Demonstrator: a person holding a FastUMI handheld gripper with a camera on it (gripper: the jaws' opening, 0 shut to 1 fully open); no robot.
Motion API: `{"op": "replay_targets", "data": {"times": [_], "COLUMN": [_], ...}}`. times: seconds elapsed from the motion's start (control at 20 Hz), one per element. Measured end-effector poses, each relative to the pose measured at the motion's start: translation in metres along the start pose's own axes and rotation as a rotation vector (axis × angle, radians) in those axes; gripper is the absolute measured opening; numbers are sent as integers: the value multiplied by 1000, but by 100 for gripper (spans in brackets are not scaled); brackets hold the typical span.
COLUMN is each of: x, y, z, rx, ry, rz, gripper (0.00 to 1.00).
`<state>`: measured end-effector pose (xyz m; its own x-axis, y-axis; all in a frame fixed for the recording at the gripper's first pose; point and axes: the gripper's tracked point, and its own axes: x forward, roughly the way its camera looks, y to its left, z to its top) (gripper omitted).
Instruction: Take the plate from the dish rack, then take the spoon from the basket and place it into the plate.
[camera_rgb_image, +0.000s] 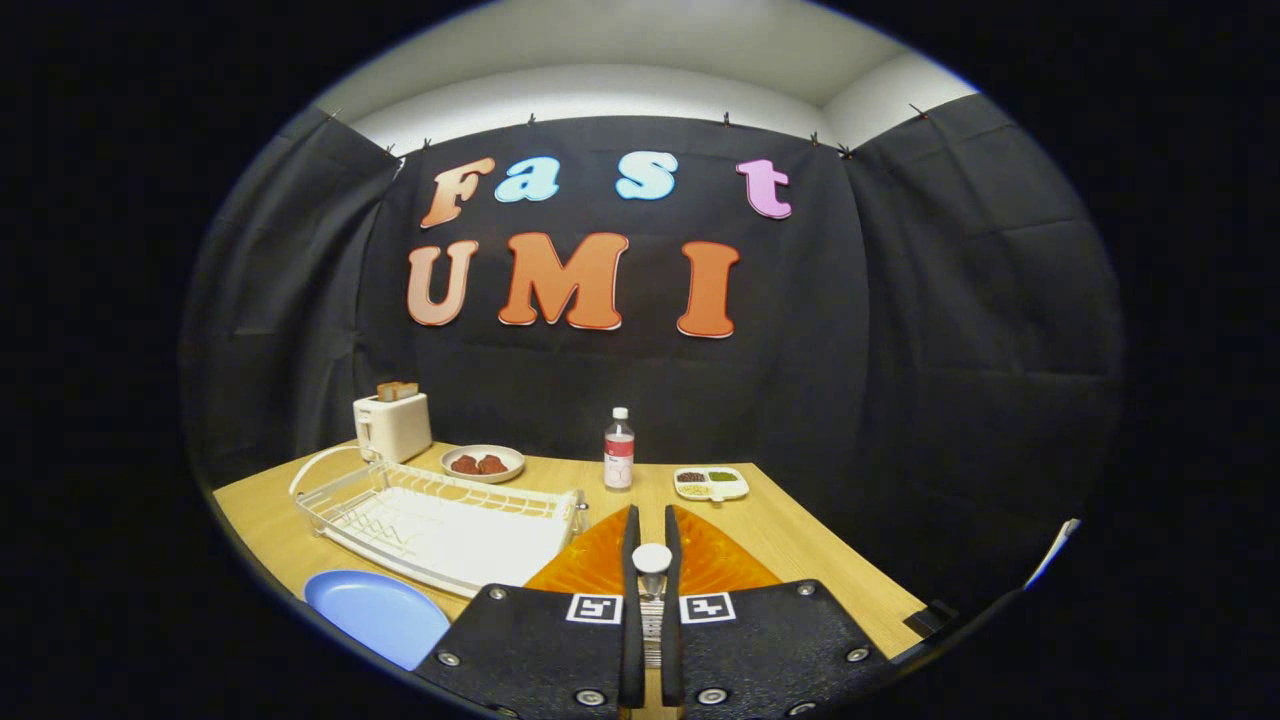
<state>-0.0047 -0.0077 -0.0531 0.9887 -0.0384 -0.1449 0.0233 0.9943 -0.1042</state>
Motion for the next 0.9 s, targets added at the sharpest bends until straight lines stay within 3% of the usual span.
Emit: {"op": "replay_targets", "data": {"times": [0.45, 0.9], "x": [-67, -65], "y": [130, 241], "z": [19, -29], "rx": [7, 84], "ry": [-72, -39], "rz": [226, 495], "gripper": [6, 7]}}
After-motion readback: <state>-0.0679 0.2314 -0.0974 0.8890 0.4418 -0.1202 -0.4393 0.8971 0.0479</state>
